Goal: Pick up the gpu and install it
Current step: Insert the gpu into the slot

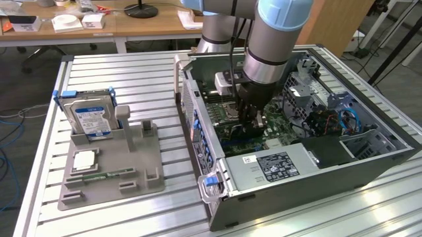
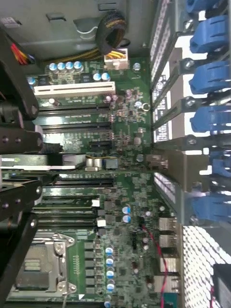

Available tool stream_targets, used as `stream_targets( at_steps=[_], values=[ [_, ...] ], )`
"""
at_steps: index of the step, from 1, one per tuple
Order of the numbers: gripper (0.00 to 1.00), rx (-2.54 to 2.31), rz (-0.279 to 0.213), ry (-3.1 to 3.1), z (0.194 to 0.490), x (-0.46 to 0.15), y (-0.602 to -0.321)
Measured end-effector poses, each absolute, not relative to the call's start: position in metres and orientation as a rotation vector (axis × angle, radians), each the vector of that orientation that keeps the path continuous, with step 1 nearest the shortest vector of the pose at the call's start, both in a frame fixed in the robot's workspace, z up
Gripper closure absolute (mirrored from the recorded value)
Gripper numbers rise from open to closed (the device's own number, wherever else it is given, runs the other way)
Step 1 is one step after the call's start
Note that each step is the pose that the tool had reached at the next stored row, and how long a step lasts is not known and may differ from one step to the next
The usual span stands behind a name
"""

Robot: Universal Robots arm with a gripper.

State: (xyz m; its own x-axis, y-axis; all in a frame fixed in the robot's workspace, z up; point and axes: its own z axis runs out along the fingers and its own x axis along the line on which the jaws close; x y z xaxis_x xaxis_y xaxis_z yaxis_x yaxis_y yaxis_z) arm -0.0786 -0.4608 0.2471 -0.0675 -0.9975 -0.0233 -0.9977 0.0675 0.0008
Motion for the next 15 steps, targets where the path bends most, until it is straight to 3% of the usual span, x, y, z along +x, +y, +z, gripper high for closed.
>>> stream_targets(
  at_steps=[15],
  values=[
    [0.74,-2.135,0.024,2.285,0.2498,-0.0788,-0.4631]
  ],
)
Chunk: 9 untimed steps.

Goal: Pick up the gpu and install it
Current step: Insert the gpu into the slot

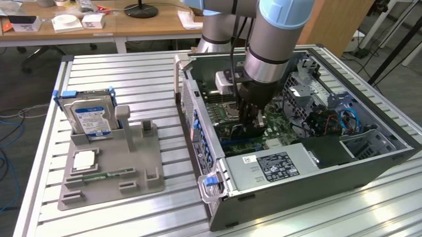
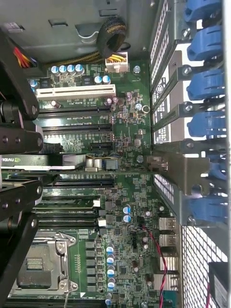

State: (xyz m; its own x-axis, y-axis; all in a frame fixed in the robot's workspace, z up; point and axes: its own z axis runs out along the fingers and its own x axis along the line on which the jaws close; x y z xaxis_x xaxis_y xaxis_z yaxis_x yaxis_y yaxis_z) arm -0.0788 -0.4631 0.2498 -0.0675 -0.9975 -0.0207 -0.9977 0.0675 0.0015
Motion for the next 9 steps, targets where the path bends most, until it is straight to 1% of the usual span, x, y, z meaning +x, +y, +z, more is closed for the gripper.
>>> stream_targets(
  at_steps=[9],
  values=[
    [0.74,-2.136,0.02,2.286,0.2438,-0.0789,-0.4632]
  ],
)
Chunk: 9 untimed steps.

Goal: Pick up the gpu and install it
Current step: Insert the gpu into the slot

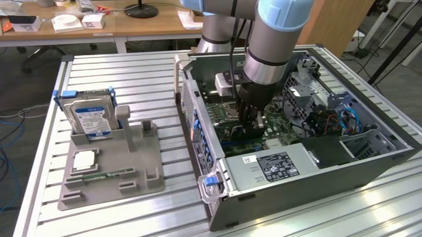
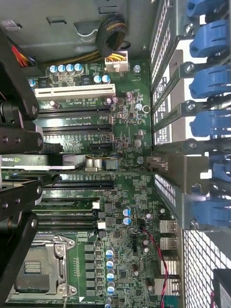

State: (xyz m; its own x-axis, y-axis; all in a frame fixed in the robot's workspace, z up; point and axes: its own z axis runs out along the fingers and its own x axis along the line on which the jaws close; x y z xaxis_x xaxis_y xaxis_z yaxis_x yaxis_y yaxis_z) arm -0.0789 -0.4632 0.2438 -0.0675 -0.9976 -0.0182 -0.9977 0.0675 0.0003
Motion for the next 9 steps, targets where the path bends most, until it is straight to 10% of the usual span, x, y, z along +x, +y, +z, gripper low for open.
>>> stream_targets(
  at_steps=[9],
  values=[
    [0.74,-2.135,0.02,2.285,0.2504,-0.0791,-0.463]
  ],
)
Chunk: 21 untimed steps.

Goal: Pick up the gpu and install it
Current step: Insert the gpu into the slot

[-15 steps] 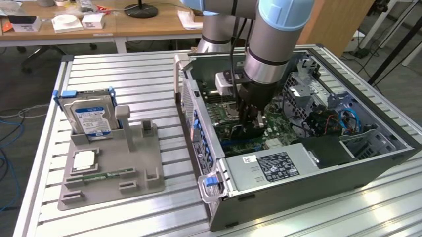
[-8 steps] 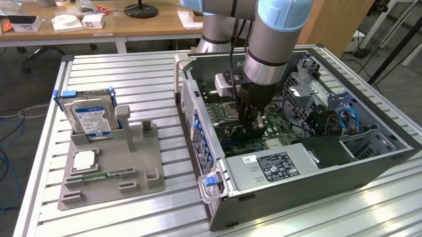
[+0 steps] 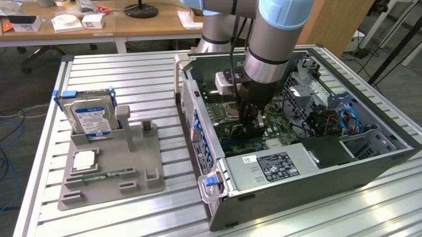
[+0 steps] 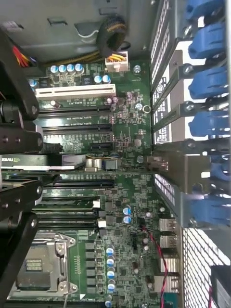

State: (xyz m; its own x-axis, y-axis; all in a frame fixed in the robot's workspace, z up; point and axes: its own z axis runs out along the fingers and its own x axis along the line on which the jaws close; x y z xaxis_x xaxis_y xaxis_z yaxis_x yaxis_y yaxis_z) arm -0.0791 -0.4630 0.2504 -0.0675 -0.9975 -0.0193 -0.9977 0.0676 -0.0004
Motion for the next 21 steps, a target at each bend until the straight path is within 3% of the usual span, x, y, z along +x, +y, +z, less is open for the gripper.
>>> stream_targets(
  at_steps=[21],
  values=[
    [0.74,-2.138,0.015,2.287,0.2511,-0.0789,-0.4582]
  ],
)
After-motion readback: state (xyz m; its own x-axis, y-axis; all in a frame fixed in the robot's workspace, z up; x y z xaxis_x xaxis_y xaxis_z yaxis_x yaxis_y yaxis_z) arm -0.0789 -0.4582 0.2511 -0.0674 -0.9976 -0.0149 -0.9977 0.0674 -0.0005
